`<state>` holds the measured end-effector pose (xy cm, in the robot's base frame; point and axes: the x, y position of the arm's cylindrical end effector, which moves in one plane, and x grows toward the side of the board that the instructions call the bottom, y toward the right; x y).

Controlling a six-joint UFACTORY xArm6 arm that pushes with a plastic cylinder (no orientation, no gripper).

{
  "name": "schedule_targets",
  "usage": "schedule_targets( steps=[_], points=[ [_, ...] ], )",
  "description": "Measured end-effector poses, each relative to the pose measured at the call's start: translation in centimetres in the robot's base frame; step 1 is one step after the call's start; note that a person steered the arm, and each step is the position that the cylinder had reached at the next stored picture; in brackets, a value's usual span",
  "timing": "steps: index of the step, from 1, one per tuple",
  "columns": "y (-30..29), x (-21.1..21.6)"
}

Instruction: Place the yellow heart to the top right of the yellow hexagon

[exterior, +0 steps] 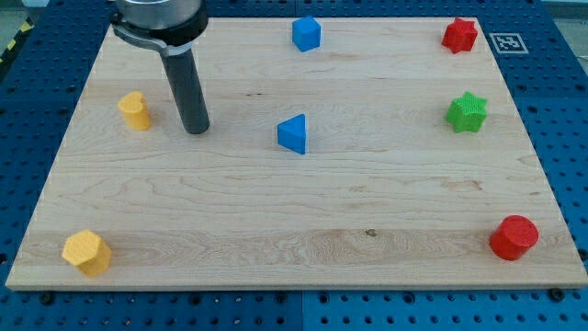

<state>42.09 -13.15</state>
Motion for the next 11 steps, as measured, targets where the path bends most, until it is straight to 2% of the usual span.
schedule_targets(
  steps=[1, 2, 6, 7, 8, 9, 10, 11],
  points=[
    [0.0, -0.6],
    [-0.4, -3.5],
    [-7.1, -4.7],
    [-9.6, -6.1],
    [-9.4, -8.1],
    [-10.9, -6.5],
    [-10.9, -3.2],
    [-10.1, -1.8]
  ],
)
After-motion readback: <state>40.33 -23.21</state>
